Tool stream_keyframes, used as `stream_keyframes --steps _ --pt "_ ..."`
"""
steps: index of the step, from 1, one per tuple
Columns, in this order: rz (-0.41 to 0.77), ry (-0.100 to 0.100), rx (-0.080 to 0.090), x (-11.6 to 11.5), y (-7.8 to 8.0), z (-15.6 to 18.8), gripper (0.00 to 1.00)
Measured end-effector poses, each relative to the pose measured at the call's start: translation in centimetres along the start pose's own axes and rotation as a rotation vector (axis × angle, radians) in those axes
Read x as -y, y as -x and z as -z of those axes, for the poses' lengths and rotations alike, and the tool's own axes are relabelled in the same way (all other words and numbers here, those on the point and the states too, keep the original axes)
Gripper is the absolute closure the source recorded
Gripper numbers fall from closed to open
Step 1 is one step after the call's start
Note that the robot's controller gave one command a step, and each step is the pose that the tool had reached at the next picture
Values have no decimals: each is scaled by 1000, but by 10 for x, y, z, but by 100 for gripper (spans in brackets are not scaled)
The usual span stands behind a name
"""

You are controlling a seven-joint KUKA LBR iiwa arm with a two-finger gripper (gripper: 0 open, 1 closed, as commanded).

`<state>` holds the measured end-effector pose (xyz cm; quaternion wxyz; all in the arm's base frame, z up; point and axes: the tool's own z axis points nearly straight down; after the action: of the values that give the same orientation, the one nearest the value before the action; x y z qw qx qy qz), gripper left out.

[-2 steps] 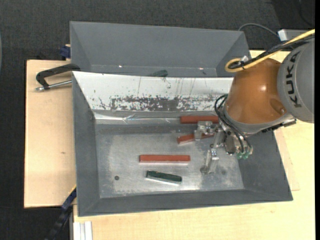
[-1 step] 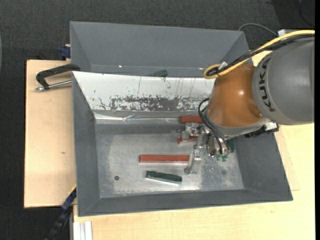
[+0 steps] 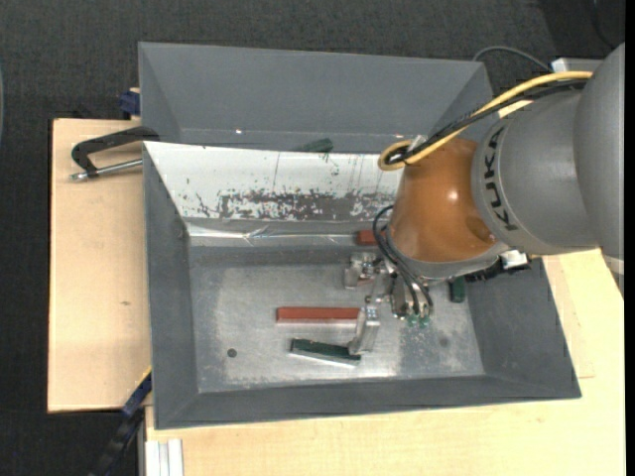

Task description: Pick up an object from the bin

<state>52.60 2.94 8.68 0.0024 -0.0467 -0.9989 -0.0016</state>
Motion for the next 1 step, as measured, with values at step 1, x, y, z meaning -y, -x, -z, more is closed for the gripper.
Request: stream_keyframes --steps 1 --pt "56 -3 4 -5 -31 -14 100"
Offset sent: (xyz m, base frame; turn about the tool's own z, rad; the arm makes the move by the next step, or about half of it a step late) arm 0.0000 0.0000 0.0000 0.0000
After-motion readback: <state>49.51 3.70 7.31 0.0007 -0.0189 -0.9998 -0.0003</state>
